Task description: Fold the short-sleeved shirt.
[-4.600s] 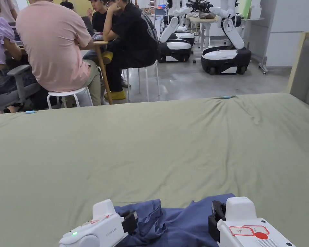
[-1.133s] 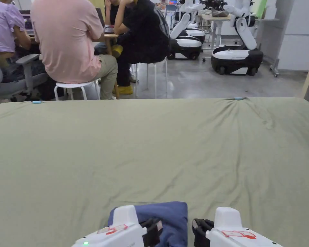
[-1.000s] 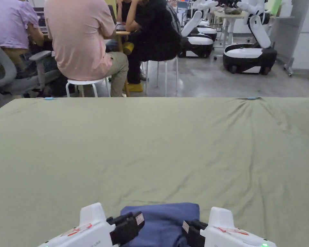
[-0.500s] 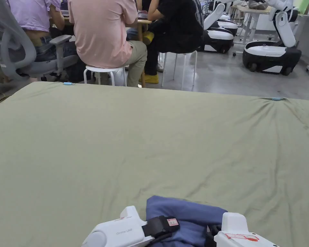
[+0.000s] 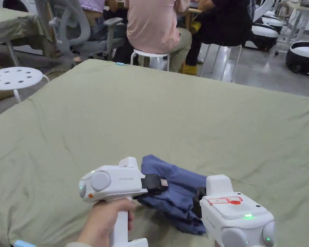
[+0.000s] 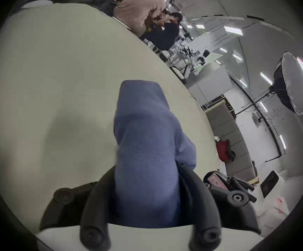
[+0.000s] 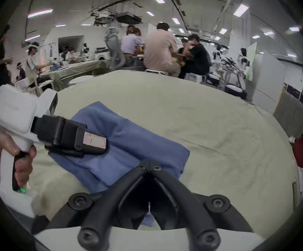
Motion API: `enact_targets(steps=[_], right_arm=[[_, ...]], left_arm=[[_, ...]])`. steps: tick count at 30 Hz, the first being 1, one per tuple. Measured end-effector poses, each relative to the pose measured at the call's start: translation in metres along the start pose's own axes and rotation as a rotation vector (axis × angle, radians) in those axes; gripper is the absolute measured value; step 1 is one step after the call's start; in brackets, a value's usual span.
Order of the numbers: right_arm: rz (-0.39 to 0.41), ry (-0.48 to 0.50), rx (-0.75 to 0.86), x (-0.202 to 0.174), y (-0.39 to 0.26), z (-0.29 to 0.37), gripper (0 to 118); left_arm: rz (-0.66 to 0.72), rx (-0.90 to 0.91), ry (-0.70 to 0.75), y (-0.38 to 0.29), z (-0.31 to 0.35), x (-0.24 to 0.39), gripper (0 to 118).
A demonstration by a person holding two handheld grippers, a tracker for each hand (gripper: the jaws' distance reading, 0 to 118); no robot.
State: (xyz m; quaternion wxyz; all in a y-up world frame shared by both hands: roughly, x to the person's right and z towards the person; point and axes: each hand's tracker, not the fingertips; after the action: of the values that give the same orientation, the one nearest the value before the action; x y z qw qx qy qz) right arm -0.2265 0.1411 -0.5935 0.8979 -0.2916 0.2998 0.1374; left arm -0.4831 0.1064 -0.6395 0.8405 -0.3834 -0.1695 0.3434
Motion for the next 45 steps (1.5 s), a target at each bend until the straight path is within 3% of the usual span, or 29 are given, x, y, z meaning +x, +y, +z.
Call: enact_targets(steps=[5,9,15,16,18,19,22,25,26,27,28,29,30,34,41,45], right_arm=[[0.067,0.083,-0.015,-0.054,0.024,-0.030,0],[0.072,0.104,-0.008,-0.074,0.041,-0.054,0],[0.079,0.119,-0.005,-0.081,0.057,-0.071,0],[0.079,0.123,-0.005,-0.082,0.061,-0.076,0],[0.073,0.130,-0.003,-0.079,0.060,-0.072,0],[0.068,0.132,0.001,-0.077,0.062,-0.073,0],[0.060,0.131,0.009,-0.068,0.058,-0.063,0],[0.045,0.119,0.016,-0.049,0.054,-0.056,0],[0.031,0.111,0.018,-0.041,0.049,-0.047,0],[0.006,0.100,0.026,-0.032,0.048,-0.043,0],[-0.022,0.080,0.043,-0.020,0.046,-0.037,0],[-0.027,0.067,0.052,-0.007,0.045,-0.031,0],[-0.031,0.057,0.061,0.000,0.039,-0.014,0],[-0.117,-0.007,0.118,0.066,0.028,0.032,0],[-0.134,-0.214,0.269,0.183,0.018,0.144,0],[-0.139,-0.341,0.373,0.211,0.007,0.212,0]], left_arm=[[0.032,-0.007,0.049,0.058,0.072,-0.062,33],[-0.015,-0.006,0.152,0.092,0.109,-0.091,33],[0.045,-0.063,0.171,0.108,0.116,-0.132,35],[0.055,-0.059,0.161,0.106,0.114,-0.134,41],[0.051,-0.033,0.184,0.102,0.114,-0.132,73],[0.028,-0.006,0.240,0.101,0.116,-0.131,84],[-0.048,0.031,0.351,0.103,0.136,-0.123,89],[-0.104,0.103,0.492,0.105,0.167,-0.104,86],[-0.116,0.125,0.573,0.101,0.173,-0.094,79],[-0.150,0.142,0.623,0.097,0.175,-0.085,64],[-0.203,0.162,0.674,0.091,0.175,-0.072,39],[-0.249,0.178,0.720,0.085,0.172,-0.057,5],[-0.284,0.205,0.750,0.077,0.167,-0.041,0],[-0.413,0.292,0.632,0.046,0.128,0.042,0],[-0.689,0.521,0.456,-0.012,0.040,0.217,0],[-0.779,0.677,0.421,-0.039,0.032,0.295,0]])
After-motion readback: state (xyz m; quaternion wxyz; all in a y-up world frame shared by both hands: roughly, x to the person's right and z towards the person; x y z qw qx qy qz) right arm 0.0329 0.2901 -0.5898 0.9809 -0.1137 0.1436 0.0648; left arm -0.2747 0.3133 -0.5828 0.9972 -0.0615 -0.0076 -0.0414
